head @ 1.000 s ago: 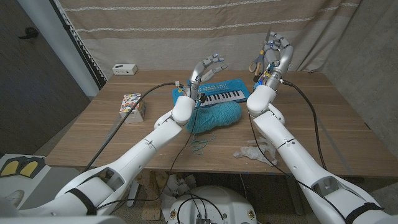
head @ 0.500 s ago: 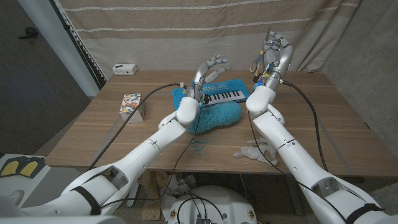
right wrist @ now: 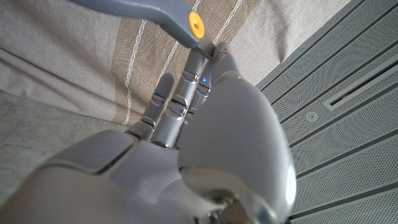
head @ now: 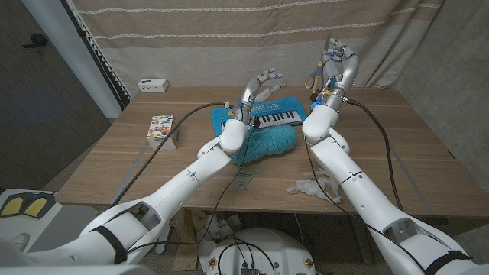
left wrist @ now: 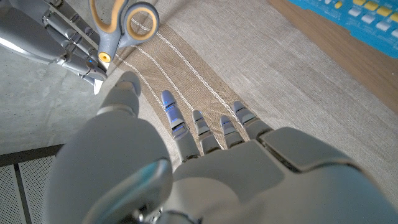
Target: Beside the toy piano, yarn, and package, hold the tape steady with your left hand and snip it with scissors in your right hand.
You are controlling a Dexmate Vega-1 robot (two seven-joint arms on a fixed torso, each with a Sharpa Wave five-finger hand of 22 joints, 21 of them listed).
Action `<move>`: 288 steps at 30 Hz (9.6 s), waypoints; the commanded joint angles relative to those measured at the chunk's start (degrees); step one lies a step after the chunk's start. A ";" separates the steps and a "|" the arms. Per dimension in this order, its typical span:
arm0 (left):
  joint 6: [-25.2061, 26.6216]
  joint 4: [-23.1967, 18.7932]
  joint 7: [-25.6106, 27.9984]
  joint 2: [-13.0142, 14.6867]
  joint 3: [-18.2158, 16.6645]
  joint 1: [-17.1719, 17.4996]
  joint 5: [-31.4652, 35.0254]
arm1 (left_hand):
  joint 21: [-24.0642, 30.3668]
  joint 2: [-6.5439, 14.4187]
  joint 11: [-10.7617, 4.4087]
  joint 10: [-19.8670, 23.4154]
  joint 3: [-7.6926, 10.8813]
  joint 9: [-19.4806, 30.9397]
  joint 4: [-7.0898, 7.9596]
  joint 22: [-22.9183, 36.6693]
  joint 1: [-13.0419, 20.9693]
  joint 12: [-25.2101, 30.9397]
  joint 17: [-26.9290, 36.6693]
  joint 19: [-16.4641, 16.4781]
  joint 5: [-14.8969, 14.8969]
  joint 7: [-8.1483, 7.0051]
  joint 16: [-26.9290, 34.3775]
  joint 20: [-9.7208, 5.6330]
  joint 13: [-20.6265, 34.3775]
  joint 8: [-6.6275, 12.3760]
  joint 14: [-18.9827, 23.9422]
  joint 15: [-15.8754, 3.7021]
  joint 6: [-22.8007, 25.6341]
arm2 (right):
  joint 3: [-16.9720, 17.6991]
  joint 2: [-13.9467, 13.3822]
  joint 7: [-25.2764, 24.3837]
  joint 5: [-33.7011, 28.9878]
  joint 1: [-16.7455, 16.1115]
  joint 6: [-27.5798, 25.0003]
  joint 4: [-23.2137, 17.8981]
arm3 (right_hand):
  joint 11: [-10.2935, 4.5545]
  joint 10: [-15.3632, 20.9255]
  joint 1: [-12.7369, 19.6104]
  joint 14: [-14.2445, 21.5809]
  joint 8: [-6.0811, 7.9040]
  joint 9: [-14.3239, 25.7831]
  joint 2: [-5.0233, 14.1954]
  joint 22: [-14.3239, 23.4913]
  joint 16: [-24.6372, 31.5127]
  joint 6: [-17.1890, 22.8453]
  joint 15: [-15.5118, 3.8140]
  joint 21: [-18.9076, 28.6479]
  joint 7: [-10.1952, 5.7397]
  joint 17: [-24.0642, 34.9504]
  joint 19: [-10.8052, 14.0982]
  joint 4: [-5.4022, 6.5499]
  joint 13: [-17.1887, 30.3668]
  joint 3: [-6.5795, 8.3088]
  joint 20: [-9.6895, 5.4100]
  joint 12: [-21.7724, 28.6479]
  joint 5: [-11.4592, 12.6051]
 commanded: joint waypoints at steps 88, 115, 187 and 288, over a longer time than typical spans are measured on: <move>-3.54 14.31 5.10 -9.24 6.63 -6.14 4.05 | 0.49 -3.28 -0.55 2.20 -4.12 0.03 0.85 0.26 1.49 1.12 0.27 1.54 1.99 3.51 0.64 -4.75 0.10 1.40 2.29 -7.90 7.08 | -0.74 -0.04 0.39 -1.93 -0.86 -0.37 -1.28 | -0.18 0.65 2.51 1.79 -0.43 -0.42 1.67 -0.11 -0.30 1.36 -4.77 4.50 -0.16 -1.64 -1.08 -0.24 -0.84 0.20 -9.58 0.75 0.17; -3.24 16.40 7.42 -10.80 7.74 -6.88 5.18 | 0.64 -2.72 -0.53 2.74 -5.10 0.01 1.36 0.31 0.95 1.14 0.33 2.12 2.55 4.19 0.80 -5.37 0.09 1.20 3.30 -8.33 7.55 | -1.10 -0.46 1.22 -2.43 -2.13 -0.40 -3.21 | -0.20 0.37 2.39 1.76 -0.58 -0.37 1.82 -0.14 -0.34 1.31 -4.76 5.50 -0.07 -1.93 -1.24 -0.13 -0.89 0.24 -9.54 0.77 0.09; -7.87 24.40 6.65 -15.35 8.43 -10.32 2.40 | 0.62 -0.83 -0.51 3.49 -6.83 0.05 2.34 0.36 0.26 1.05 0.40 2.43 3.42 4.13 0.83 -5.55 0.07 0.82 4.57 -8.51 7.43 | -1.77 -1.04 3.61 -3.23 -3.24 1.77 -4.33 | -0.42 0.94 2.35 2.54 -0.80 -0.39 1.53 -0.34 -0.13 1.68 -4.76 7.41 -0.16 -2.63 -2.11 -0.25 -1.40 0.22 -9.48 0.91 0.04; -10.39 29.51 8.44 -18.88 7.46 -11.46 -0.73 | 1.31 15.82 -3.47 9.45 5.54 15.35 9.90 0.62 0.55 0.74 0.73 3.91 -0.96 8.13 0.60 -4.87 1.07 13.46 8.74 -9.78 10.33 | -0.98 -2.71 9.89 0.83 -3.81 2.90 -4.76 | 4.38 -12.41 -28.35 -19.47 -6.03 -2.00 -6.38 -1.76 -11.05 -17.34 2.88 -4.48 3.54 -13.65 1.00 9.60 -11.64 -10.13 -3.71 -17.52 5.93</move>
